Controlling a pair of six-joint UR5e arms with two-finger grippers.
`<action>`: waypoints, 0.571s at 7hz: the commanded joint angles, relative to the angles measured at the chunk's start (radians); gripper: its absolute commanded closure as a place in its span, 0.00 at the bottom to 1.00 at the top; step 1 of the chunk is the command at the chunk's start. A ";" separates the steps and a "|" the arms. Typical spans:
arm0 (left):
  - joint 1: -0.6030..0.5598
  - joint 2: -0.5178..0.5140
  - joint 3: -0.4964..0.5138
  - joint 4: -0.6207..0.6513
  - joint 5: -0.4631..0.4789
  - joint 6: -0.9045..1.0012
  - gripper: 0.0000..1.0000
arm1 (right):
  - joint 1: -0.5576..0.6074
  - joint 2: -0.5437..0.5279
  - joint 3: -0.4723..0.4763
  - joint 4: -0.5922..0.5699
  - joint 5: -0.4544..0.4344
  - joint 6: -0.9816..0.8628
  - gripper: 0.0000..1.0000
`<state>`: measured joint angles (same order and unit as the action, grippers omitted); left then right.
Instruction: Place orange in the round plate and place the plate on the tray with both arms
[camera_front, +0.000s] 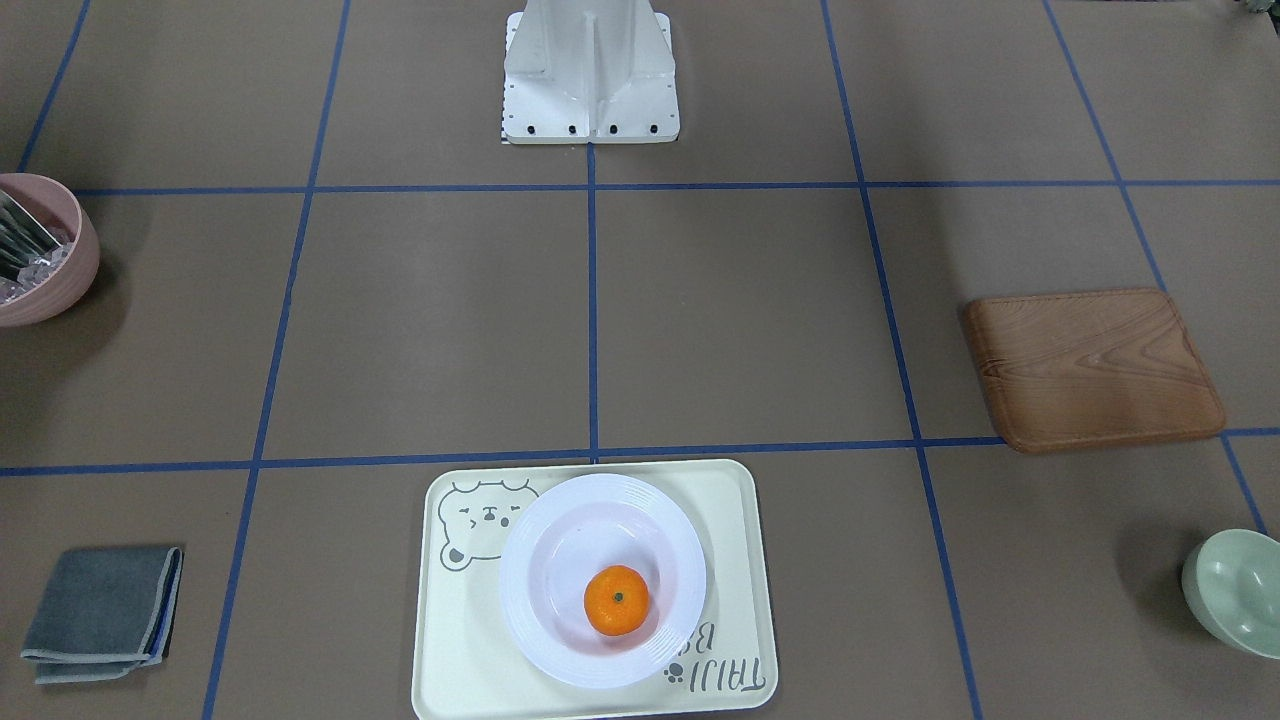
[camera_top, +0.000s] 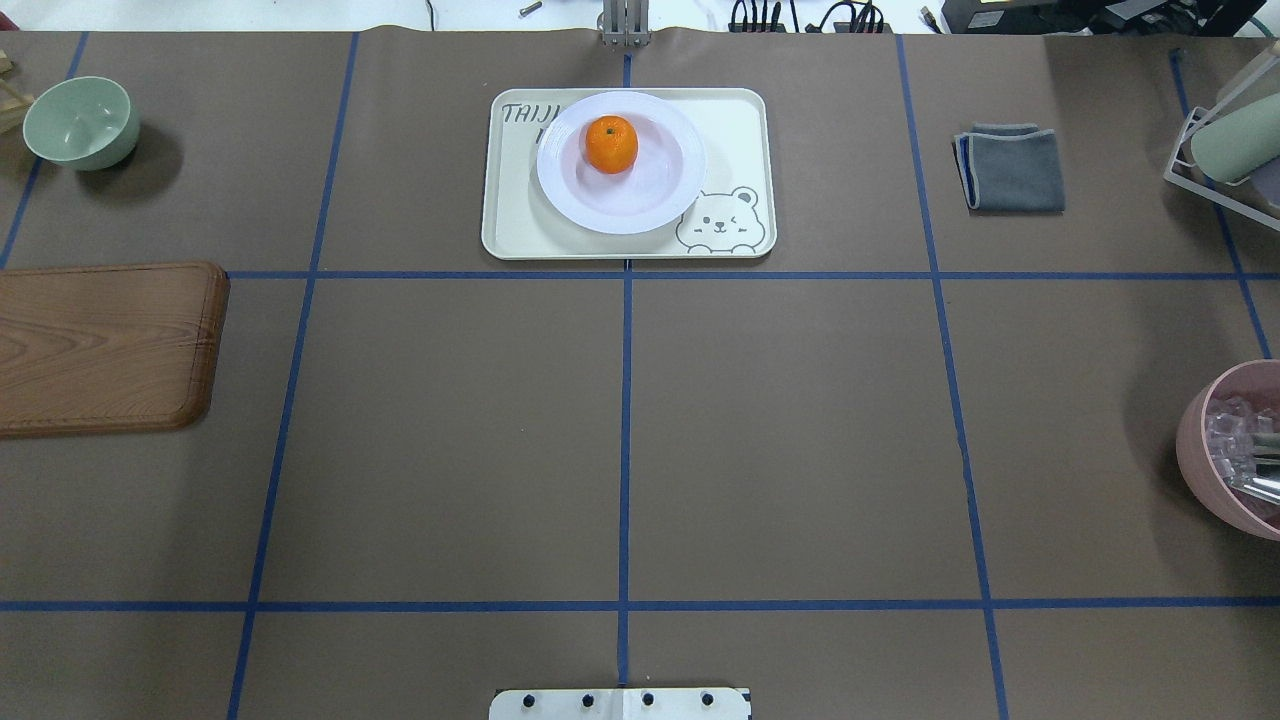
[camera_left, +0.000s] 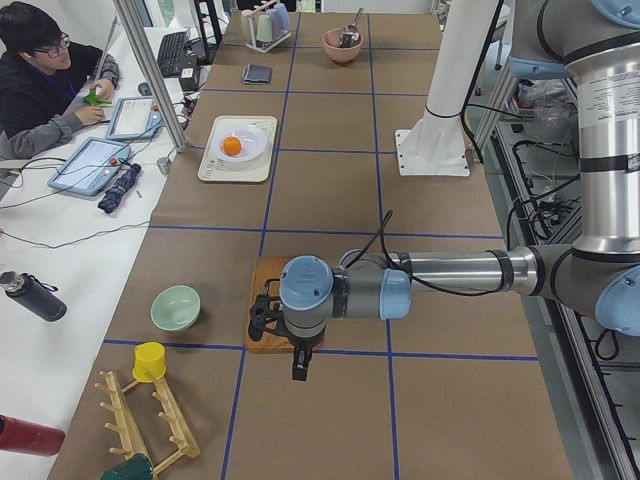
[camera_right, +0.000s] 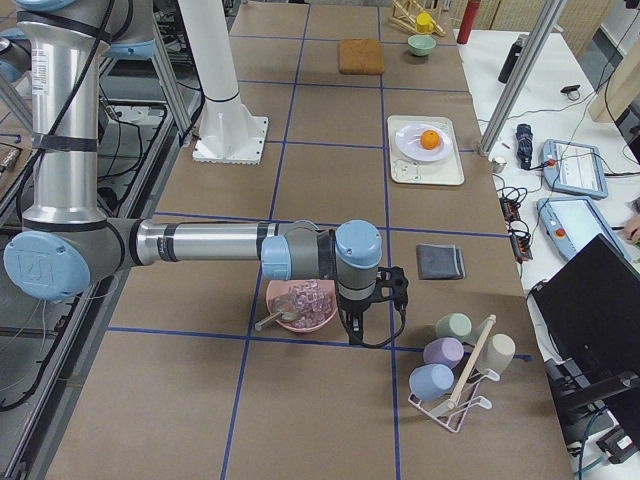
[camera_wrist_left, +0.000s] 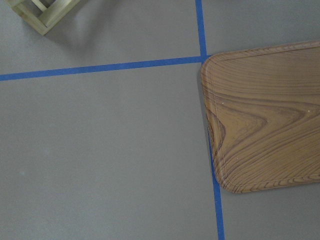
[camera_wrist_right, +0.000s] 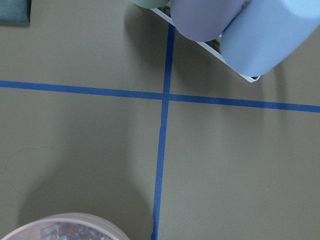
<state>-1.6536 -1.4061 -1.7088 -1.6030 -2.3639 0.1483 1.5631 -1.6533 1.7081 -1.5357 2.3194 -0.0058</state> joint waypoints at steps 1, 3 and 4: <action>0.000 -0.001 0.000 0.000 0.000 0.000 0.02 | 0.000 -0.003 -0.020 0.085 0.000 0.003 0.00; 0.002 -0.001 0.002 0.000 0.000 0.000 0.02 | 0.000 -0.003 -0.034 0.115 0.000 0.004 0.00; 0.002 -0.001 0.002 0.000 0.000 0.000 0.02 | 0.000 -0.002 -0.034 0.115 0.000 0.006 0.00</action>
<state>-1.6528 -1.4067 -1.7079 -1.6030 -2.3639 0.1484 1.5631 -1.6560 1.6760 -1.4268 2.3194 -0.0018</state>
